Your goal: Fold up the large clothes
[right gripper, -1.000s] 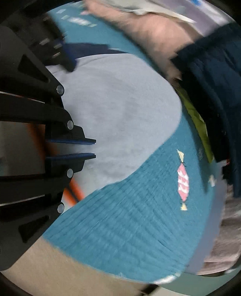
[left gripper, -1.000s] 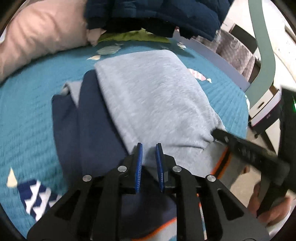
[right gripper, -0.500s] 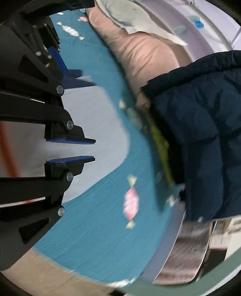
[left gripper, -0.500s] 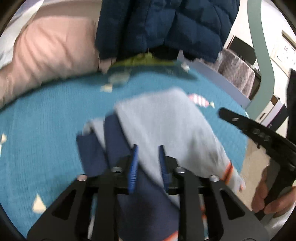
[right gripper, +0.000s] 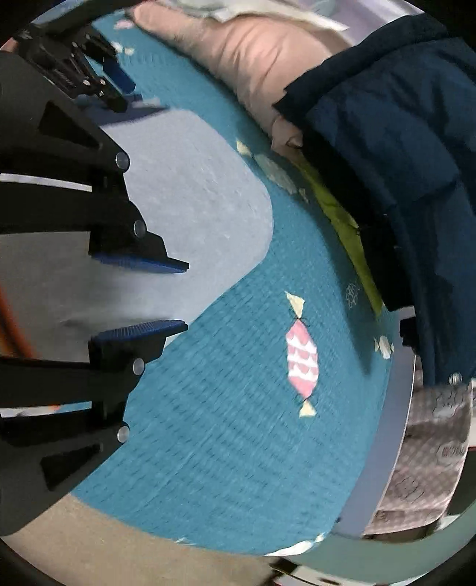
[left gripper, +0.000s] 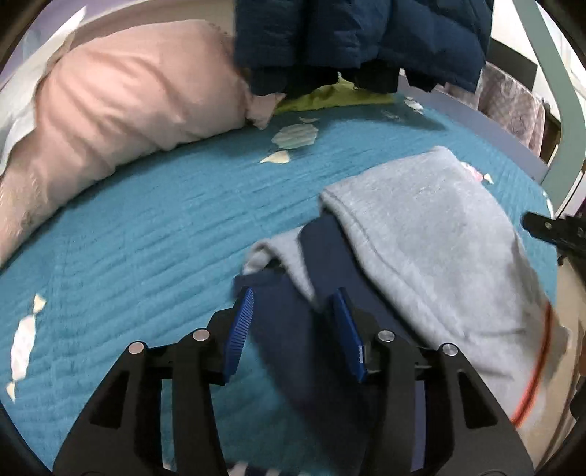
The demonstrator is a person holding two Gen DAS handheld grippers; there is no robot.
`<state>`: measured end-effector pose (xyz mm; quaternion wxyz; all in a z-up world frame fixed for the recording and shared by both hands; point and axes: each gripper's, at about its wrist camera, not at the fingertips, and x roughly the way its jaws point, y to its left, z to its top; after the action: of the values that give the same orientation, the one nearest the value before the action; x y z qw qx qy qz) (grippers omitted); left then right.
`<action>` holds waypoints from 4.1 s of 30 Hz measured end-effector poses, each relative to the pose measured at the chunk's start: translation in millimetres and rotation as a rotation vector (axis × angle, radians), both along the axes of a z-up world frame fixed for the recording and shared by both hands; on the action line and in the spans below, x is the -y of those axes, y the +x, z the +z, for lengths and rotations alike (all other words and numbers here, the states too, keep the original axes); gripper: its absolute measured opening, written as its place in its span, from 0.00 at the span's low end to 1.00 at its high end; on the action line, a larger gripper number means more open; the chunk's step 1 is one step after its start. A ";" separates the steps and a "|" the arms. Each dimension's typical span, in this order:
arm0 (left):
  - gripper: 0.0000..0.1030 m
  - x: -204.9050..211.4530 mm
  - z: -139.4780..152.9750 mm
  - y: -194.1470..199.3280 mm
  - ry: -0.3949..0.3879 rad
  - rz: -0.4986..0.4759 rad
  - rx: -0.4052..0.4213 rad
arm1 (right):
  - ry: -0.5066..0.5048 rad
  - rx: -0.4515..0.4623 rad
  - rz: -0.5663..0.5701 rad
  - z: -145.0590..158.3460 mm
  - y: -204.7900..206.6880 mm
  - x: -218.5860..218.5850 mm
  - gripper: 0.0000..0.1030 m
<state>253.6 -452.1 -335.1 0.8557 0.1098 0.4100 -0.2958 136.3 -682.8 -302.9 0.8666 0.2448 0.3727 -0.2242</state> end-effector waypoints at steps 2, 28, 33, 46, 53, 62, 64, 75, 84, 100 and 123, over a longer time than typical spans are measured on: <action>0.55 -14.6 10.0 -7.0 -0.003 0.013 -0.003 | 0.003 0.007 -0.019 9.5 -17.2 -4.4 0.43; 0.90 -218.7 248.1 -219.1 -0.047 0.035 0.265 | -0.375 -0.014 -0.154 222.6 -197.3 -300.2 0.93; 0.90 -261.9 271.0 -245.0 -0.075 0.079 0.287 | -0.433 -0.013 -0.156 240.0 -217.2 -339.7 0.93; 0.90 -330.0 321.8 -289.8 -0.175 0.116 0.357 | -0.476 0.101 -0.112 276.7 -253.6 -400.7 0.93; 0.90 -343.7 326.6 -301.6 -0.189 0.115 0.348 | -0.503 0.107 -0.083 279.7 -264.6 -421.5 0.93; 0.90 -350.5 328.7 -313.1 -0.192 0.111 0.357 | -0.520 0.116 -0.098 281.2 -278.8 -432.0 0.93; 0.90 -352.2 329.5 -315.7 -0.195 0.106 0.353 | -0.518 0.117 -0.095 281.3 -280.0 -432.2 0.93; 0.90 -356.9 329.7 -319.7 -0.188 0.105 0.344 | -0.516 0.120 -0.093 281.1 -284.9 -436.1 0.93; 0.90 -356.1 328.9 -317.5 -0.175 0.101 0.331 | -0.515 0.109 -0.091 281.2 -284.6 -435.9 0.93; 0.90 -349.4 319.6 -310.2 -0.151 0.088 0.294 | -0.478 0.080 -0.084 274.2 -281.6 -429.1 0.93; 0.90 -338.9 310.4 -307.5 -0.124 0.092 0.268 | -0.438 0.055 -0.080 262.2 -279.6 -424.5 0.93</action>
<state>-53.9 -113.2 -24.7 0.9205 0.0762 0.2778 -0.2641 -143.3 -258.4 -40.8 0.8992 0.0714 0.2816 -0.3271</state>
